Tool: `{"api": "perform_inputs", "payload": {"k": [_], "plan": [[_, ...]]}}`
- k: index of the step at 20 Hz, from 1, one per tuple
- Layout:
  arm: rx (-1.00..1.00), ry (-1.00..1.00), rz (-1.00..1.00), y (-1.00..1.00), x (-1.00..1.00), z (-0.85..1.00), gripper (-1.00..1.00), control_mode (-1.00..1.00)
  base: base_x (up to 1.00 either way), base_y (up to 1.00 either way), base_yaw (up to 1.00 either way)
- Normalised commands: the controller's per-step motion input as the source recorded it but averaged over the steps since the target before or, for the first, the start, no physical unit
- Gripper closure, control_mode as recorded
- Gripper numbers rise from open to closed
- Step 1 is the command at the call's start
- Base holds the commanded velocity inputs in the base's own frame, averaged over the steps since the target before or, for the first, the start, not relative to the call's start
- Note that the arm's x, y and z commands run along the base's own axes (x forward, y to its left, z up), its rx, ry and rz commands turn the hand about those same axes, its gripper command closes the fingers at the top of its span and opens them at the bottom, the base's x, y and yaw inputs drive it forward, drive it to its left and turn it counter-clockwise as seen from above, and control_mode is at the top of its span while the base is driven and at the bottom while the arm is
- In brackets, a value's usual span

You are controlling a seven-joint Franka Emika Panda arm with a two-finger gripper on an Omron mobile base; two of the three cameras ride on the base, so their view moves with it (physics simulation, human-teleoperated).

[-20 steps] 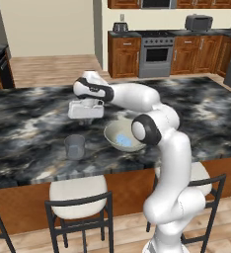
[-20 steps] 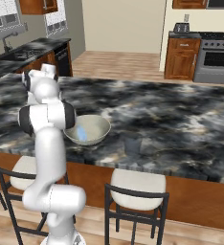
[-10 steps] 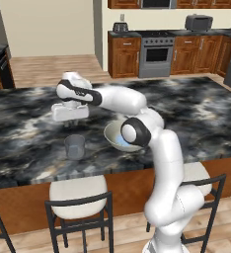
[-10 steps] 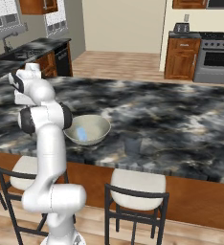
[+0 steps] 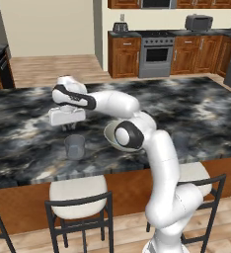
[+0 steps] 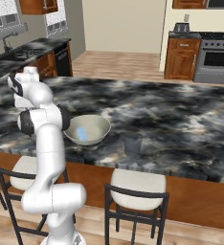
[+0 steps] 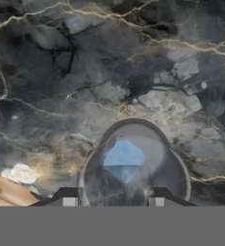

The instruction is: There are four ice cubes in the ice bowl. Place two ice cubes in each glass of water.

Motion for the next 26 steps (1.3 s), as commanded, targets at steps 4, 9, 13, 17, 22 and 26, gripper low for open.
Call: {"api": "perform_inputs", "payload": {"k": [4,9,13,17,22,26], "plan": [[0.0,-0.07,0.0,-0.17,0.0,-0.34,1.0,-1.0,0.0,0.0,0.0],[0.03,-0.04,0.0,-0.35,-0.19,-0.24,1.0,-1.0,0.0,0.0,0.0],[0.05,-0.07,0.0,-0.4,-0.47,-0.2,1.0,-1.0,0.0,0.0,0.0],[0.01,-0.12,0.0,-0.17,-0.46,-0.23,1.0,-1.0,0.0,0.0,0.0],[0.0,-0.14,0.0,0.0,-0.11,-0.22,1.0,-1.0,0.0,0.0,0.0],[0.0,-0.15,0.0,0.0,0.0,-0.04,1.0,-1.0,0.0,0.0,0.0]]}}
